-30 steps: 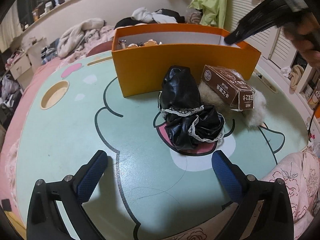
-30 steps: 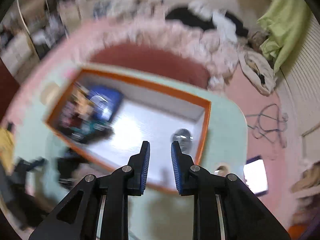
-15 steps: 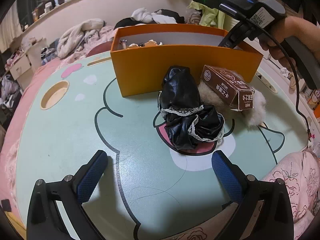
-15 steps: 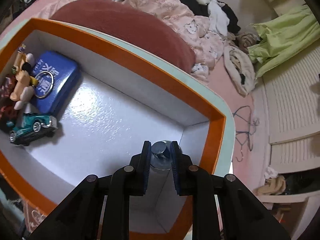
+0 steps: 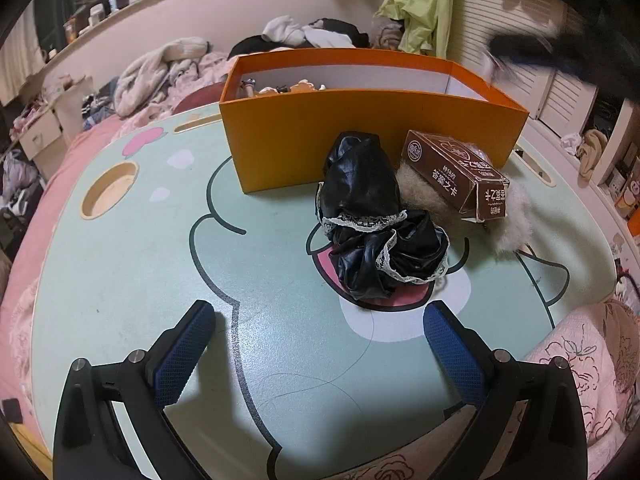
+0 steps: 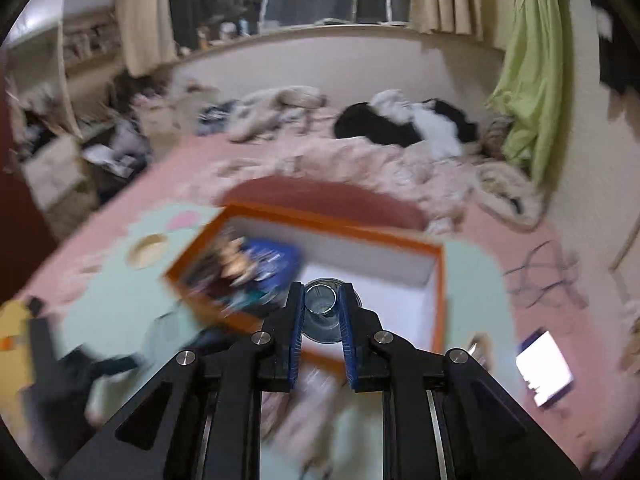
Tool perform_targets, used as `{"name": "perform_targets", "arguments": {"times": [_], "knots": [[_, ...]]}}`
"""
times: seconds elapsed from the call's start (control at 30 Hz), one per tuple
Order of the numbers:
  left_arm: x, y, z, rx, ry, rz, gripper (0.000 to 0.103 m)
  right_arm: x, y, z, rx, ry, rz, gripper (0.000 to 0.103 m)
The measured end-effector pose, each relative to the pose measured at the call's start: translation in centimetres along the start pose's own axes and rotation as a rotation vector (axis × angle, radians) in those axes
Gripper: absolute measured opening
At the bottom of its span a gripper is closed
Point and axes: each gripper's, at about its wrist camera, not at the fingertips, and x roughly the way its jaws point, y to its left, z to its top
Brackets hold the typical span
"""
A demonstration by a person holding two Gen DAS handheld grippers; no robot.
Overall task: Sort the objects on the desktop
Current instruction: 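Reach into the box and grasp the metal ring with the right tool, then set the metal ring on the table beside the plastic bag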
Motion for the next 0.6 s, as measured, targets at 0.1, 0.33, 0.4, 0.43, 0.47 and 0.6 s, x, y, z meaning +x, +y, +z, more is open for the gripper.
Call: {"name": "perform_targets", "arguments": {"times": [0.1, 0.33, 0.4, 0.43, 0.47, 0.6], "knots": [[0.0, 0.0, 0.0, 0.000, 0.000, 0.000, 0.103, 0.6, -0.7, -2.5, 0.031, 0.034, 0.022, 0.018], [-0.1, 0.0, -0.1, 0.001, -0.001, -0.001, 0.103, 5.7, -0.4, -4.7, 0.066, 0.120, 0.037, 0.021], [0.0, 0.0, -0.1, 0.001, 0.000, -0.001, 0.103, 5.9, 0.2, -4.7, 0.050, 0.106, 0.073, 0.021], [-0.1, 0.0, -0.1, 0.001, 0.000, 0.000, 0.103, 5.8, 0.4, -4.6, 0.046, 0.100, 0.075, 0.021], [0.0, 0.0, -0.1, 0.002, -0.001, 0.000, 0.103, 5.3, 0.5, -4.5, 0.047, 0.076, 0.065, 0.021], [-0.1, 0.1, -0.2, 0.002, -0.001, 0.000, 0.103, 1.3, 0.4, -5.4, 0.073, -0.053, 0.049, 0.054]]}}
